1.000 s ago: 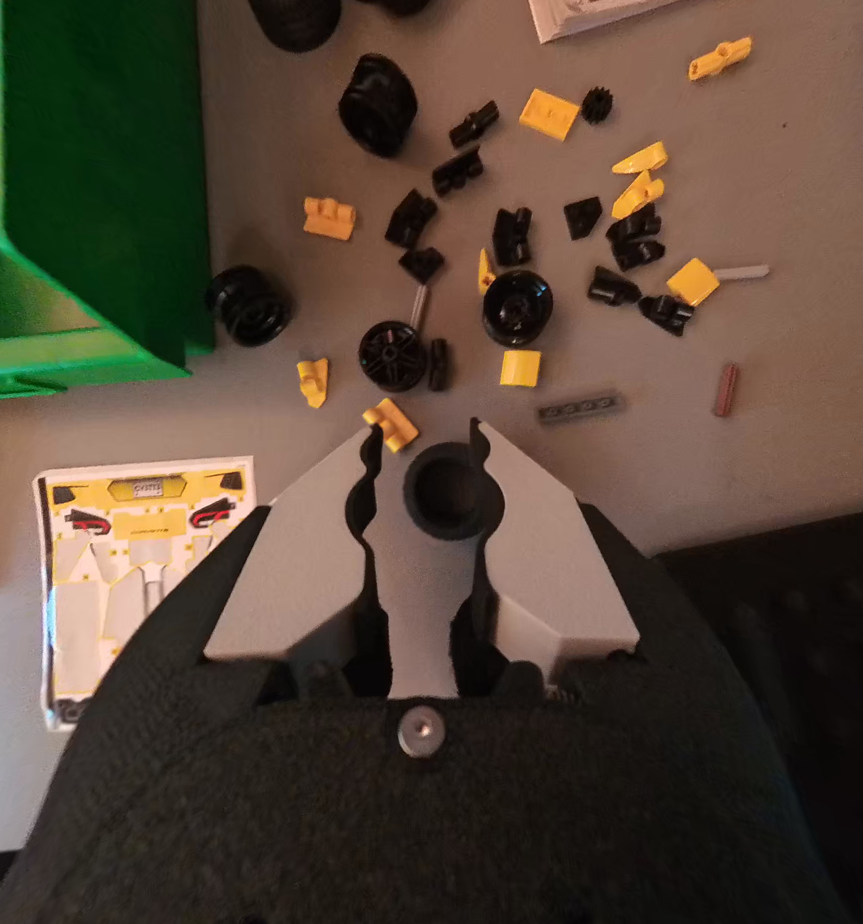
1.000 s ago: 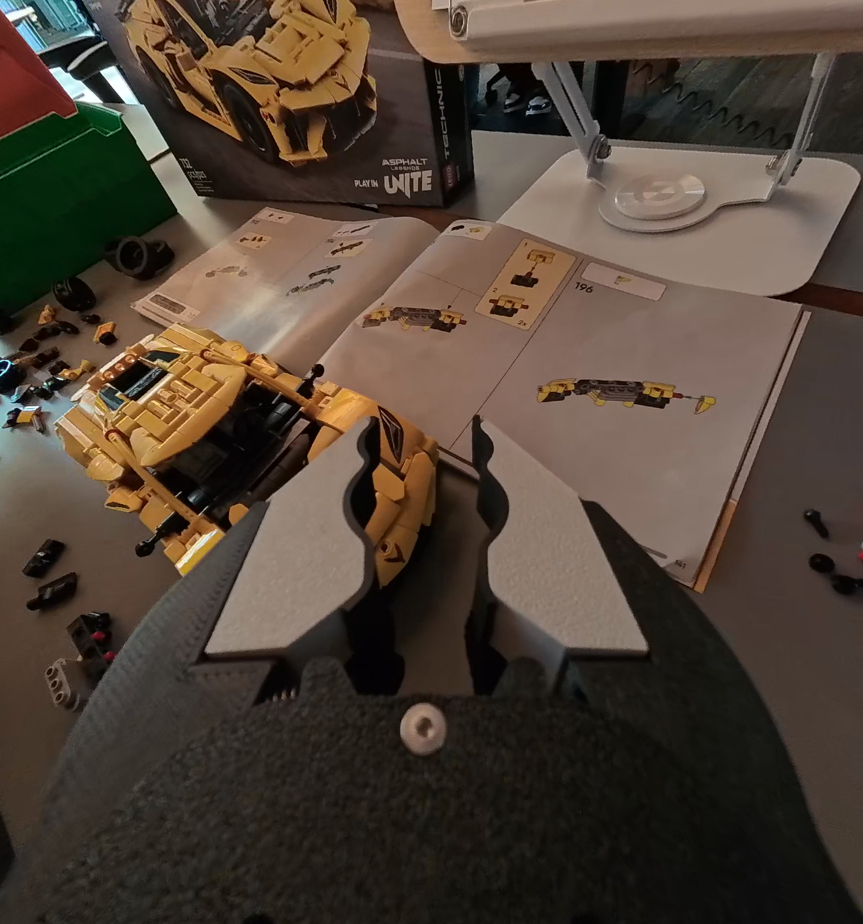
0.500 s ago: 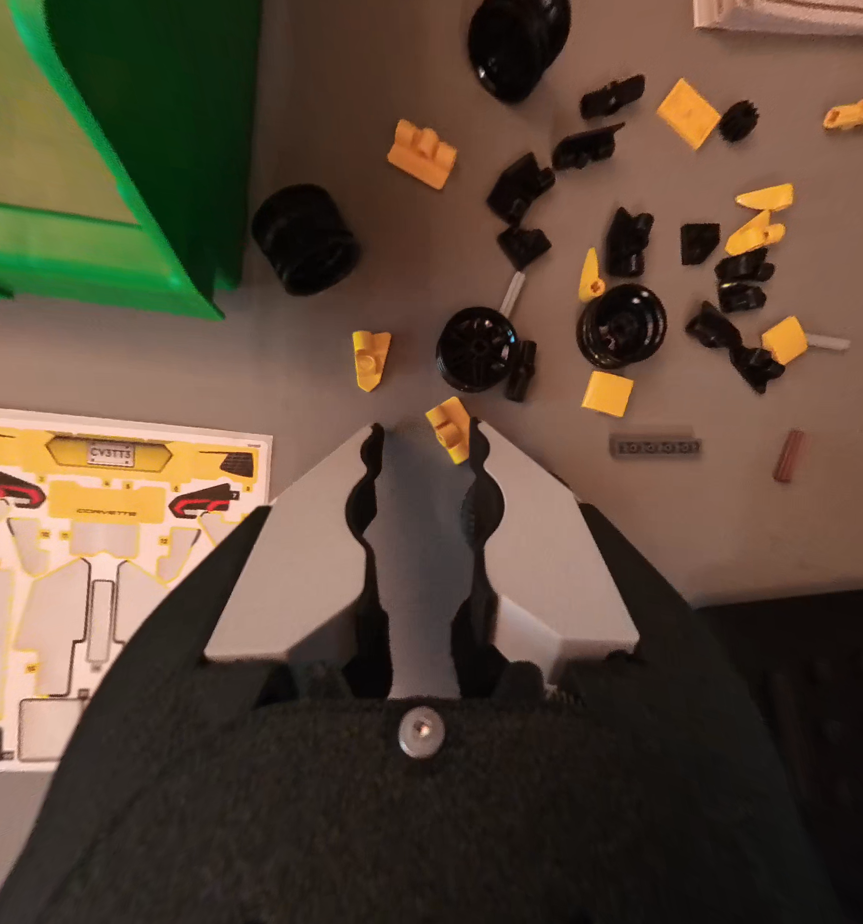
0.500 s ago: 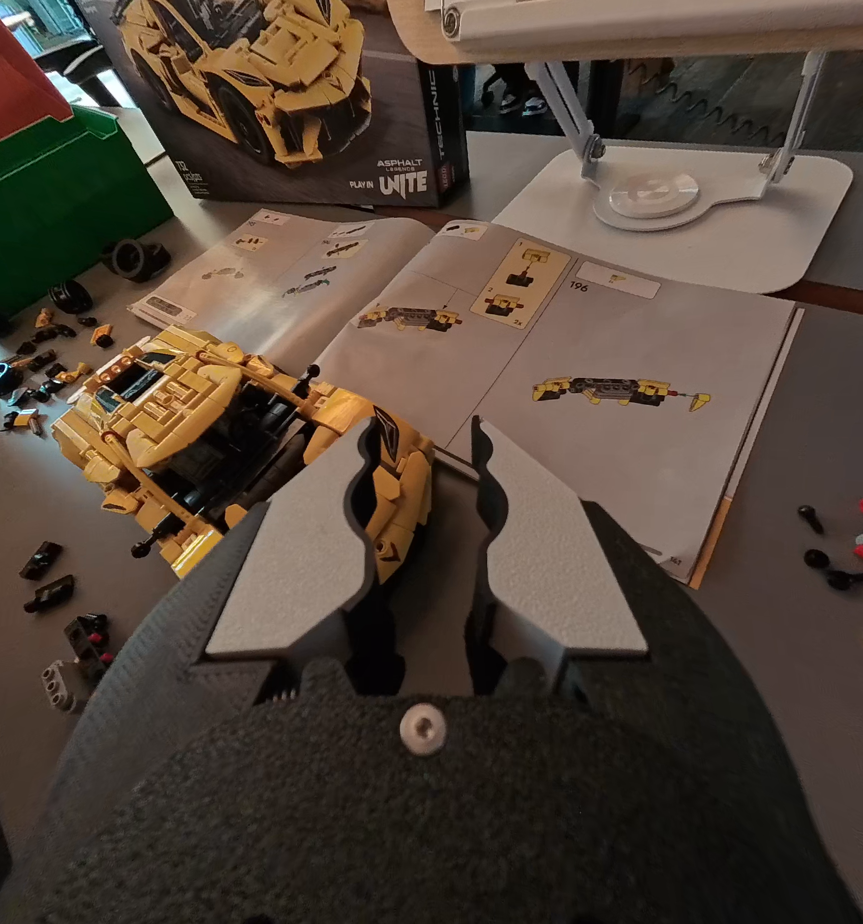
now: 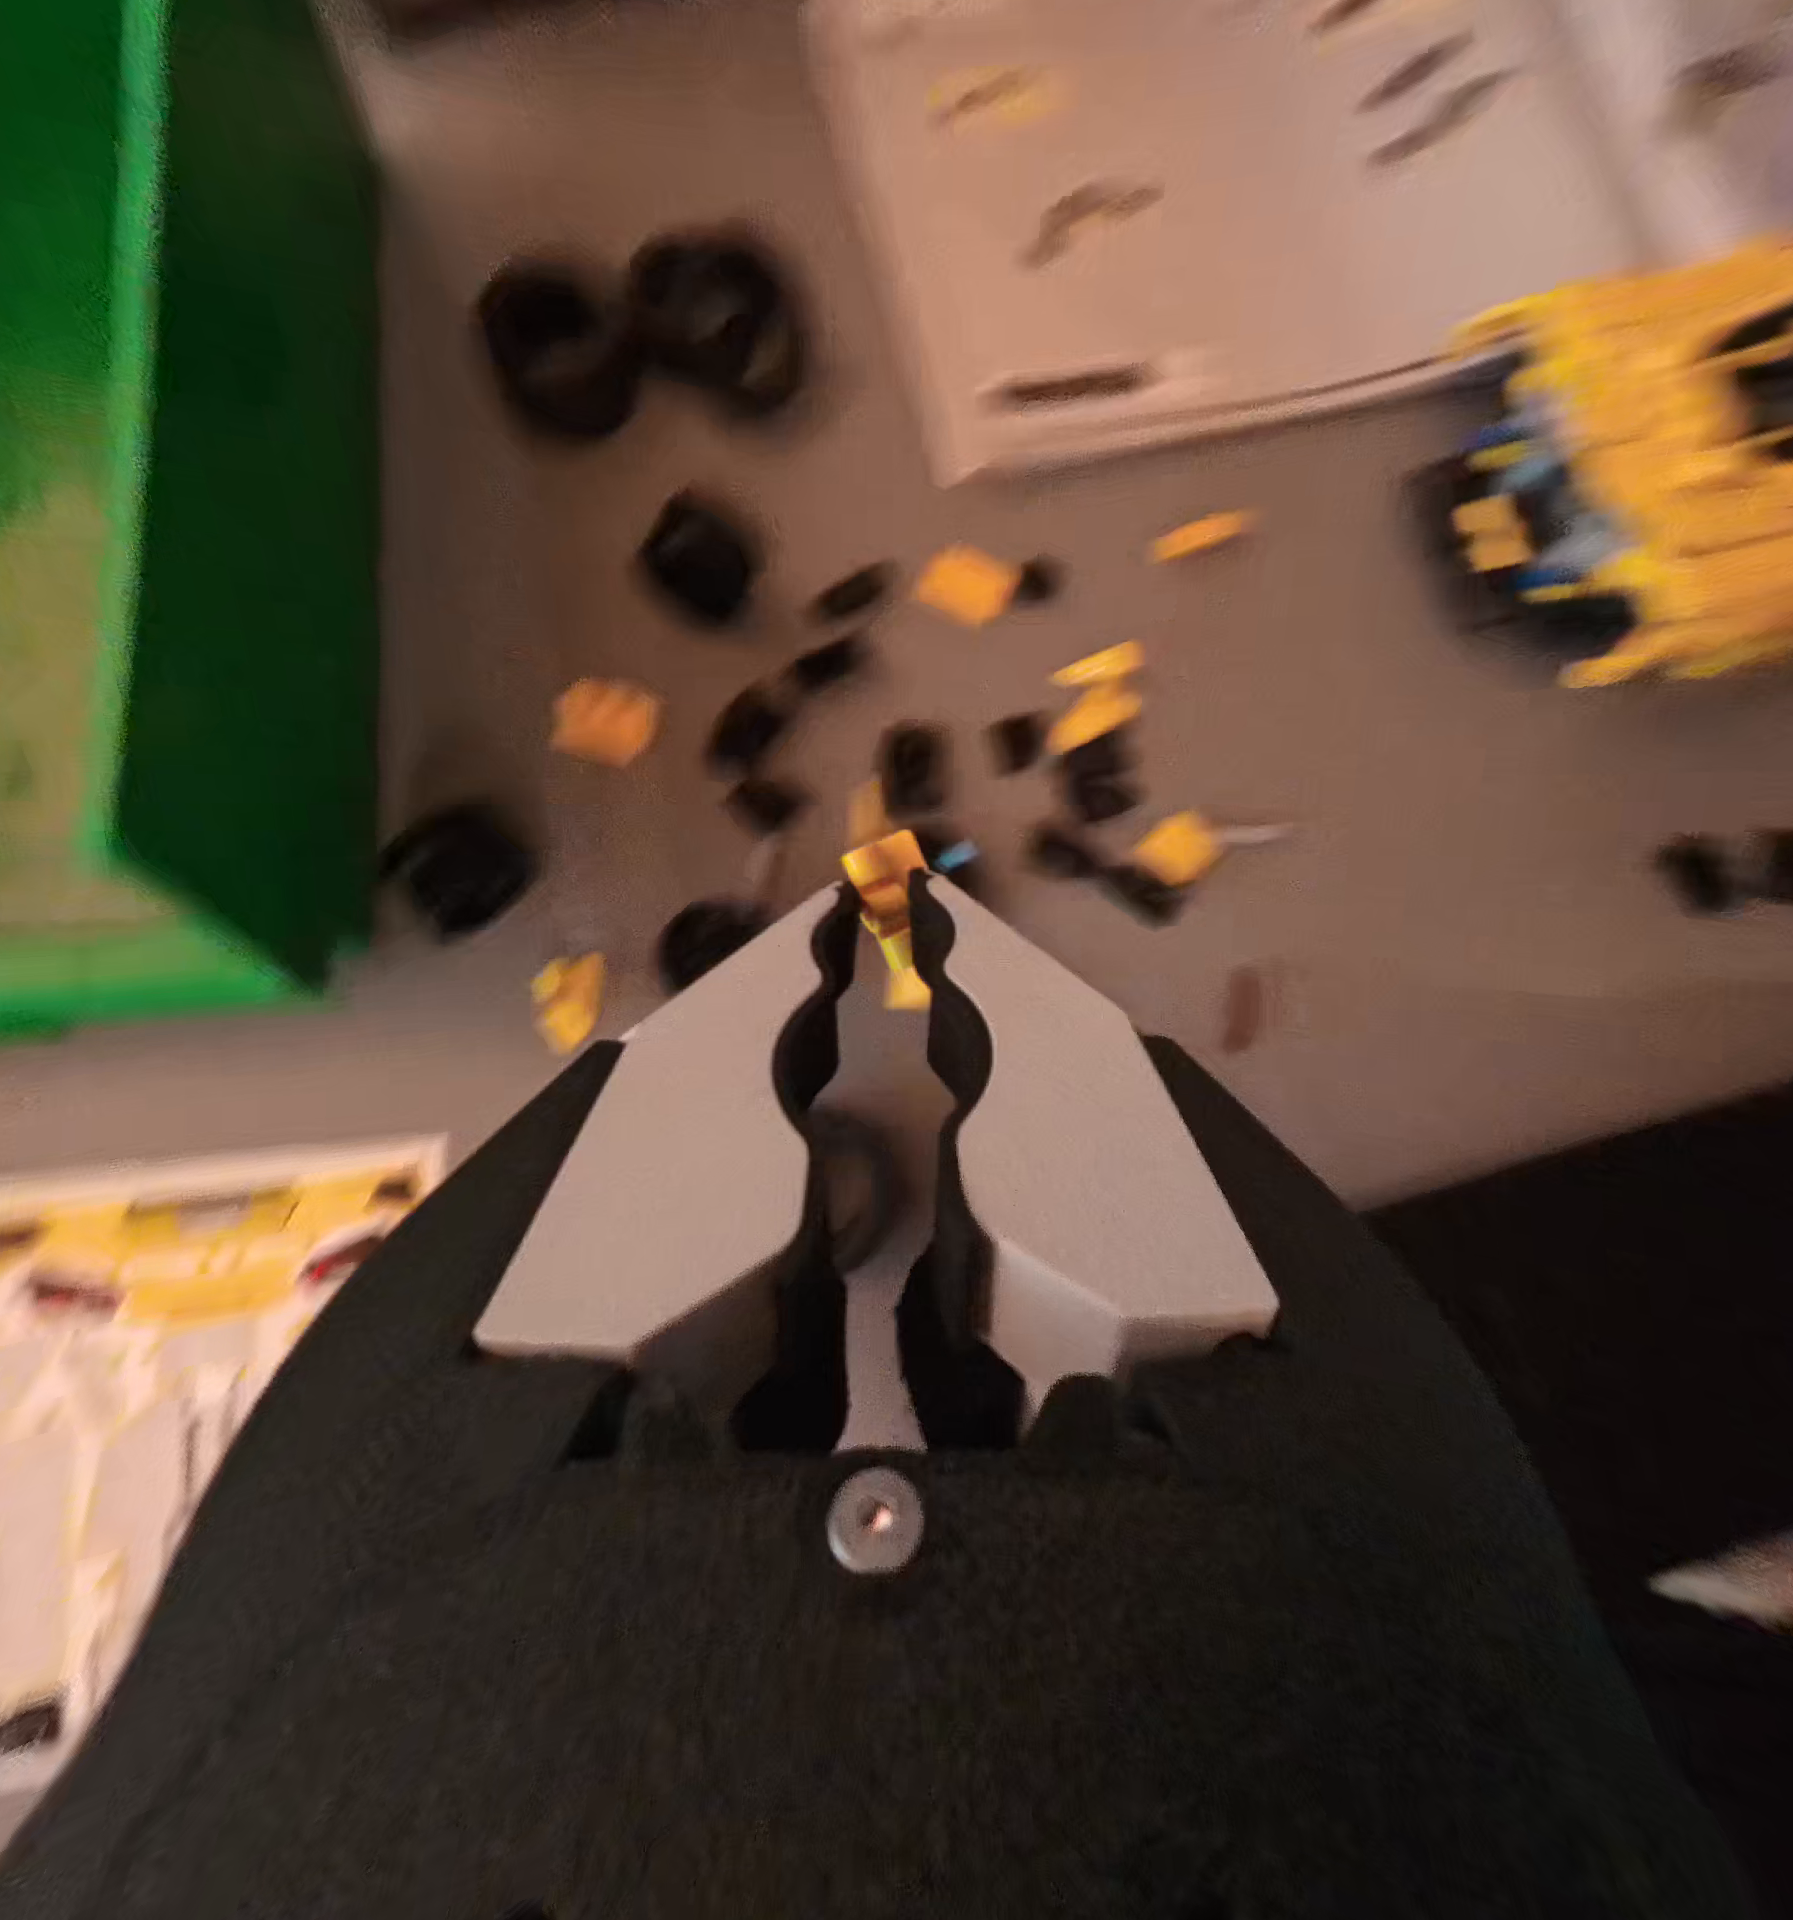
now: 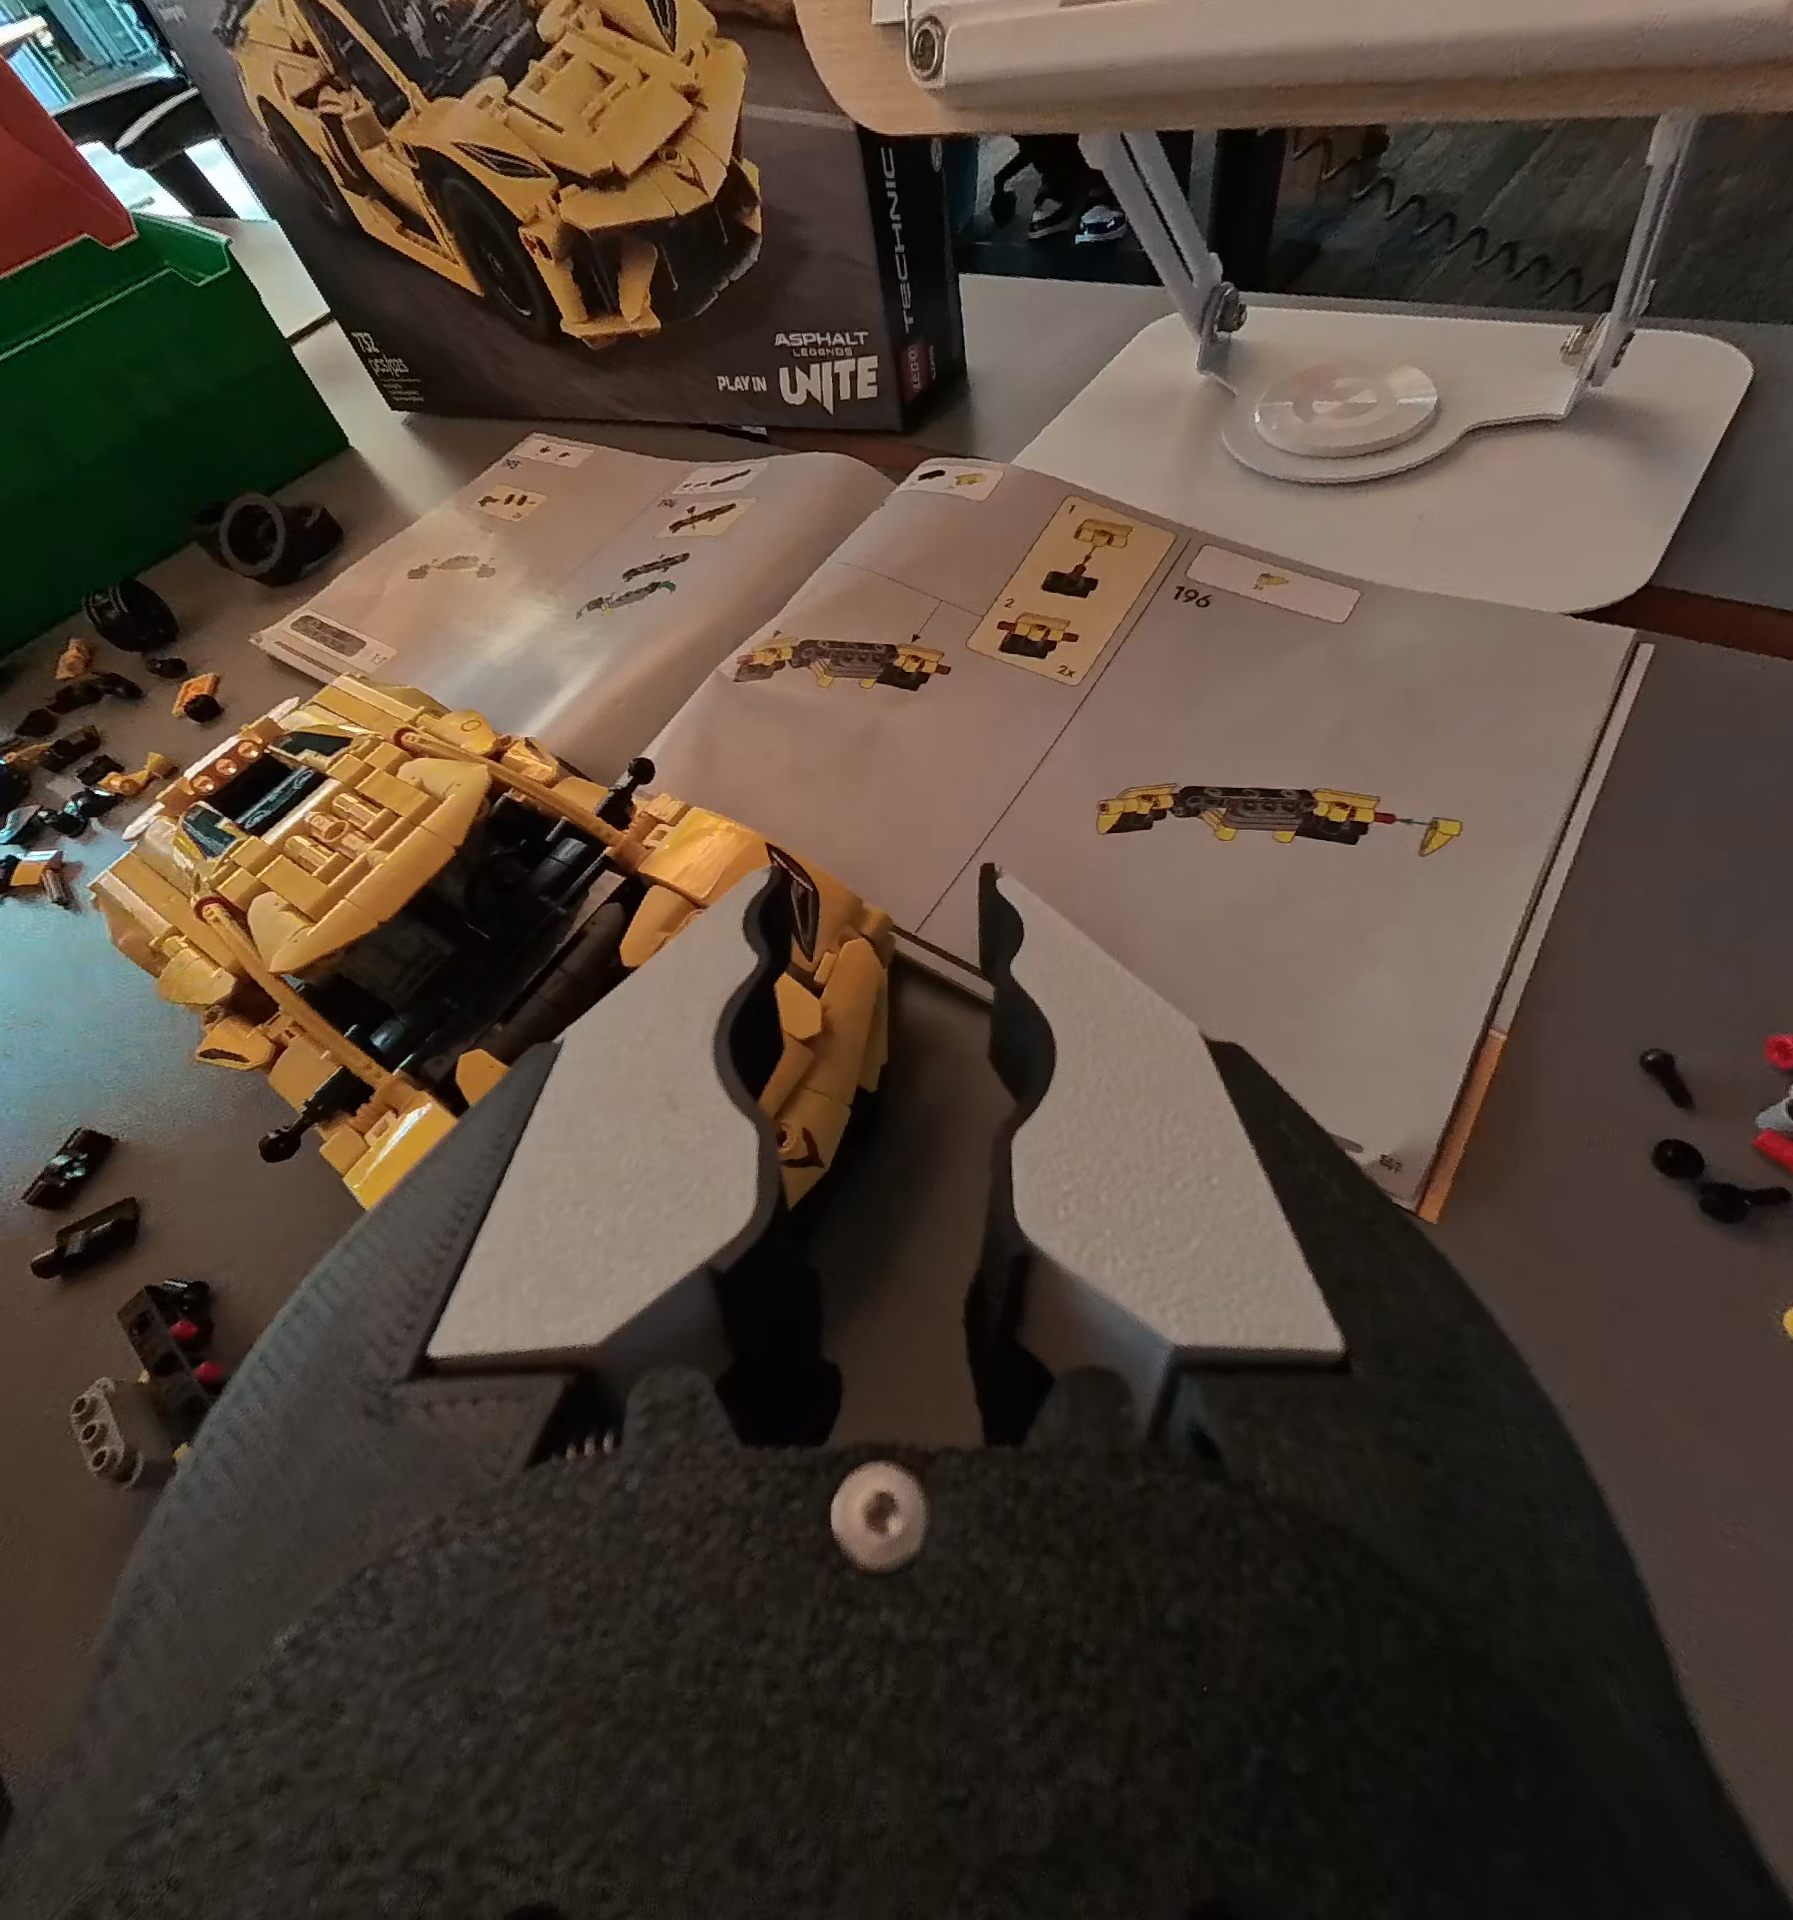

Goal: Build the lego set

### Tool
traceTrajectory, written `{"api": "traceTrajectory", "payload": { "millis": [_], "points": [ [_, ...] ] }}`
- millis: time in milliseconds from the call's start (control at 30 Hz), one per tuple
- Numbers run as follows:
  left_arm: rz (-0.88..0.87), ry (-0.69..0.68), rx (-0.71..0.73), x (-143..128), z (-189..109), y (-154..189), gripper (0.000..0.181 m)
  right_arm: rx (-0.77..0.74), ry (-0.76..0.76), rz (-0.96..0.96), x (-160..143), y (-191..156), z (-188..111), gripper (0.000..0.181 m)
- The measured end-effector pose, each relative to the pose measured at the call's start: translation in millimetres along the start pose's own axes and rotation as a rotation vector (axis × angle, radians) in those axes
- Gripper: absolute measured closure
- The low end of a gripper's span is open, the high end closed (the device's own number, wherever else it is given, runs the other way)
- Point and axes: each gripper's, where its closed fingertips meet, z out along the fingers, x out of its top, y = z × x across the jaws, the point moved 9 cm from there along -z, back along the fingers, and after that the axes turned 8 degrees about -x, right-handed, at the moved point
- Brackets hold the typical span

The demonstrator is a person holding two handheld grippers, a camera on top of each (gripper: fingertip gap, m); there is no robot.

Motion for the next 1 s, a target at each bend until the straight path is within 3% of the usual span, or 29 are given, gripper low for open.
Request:
{"api": "traceTrajectory", "payload": {
  "millis": [133,267,333,467,700,1000],
  "points": [
    [0.223,-0.021,-0.334,21,43,102,0.172,-0.002,-0.002,-0.004,0,0,0,0.147],
    [0.392,-0.179,-0.621,-3,100,189,0.172,-0.003,0.011,-0.006,2,0,-3,0.147],
    [0.483,-0.282,-0.616,-18,119,208,0.172,0.004,0.017,0.0,3,0,-4,0.147],
    [0.573,-0.343,-0.567,-25,122,212,0.172,0.007,0.025,0.0,4,0,-7,0.147],
    [0.485,-0.334,-0.487,-27,113,179,0.172,0.008,0.036,-0.009,7,-2,-9,0.147],
    [0.449,-0.316,-0.471,-36,120,178,0.167,0.012,0.03,-0.007,6,-2,-8,0.147]
  ]
}}
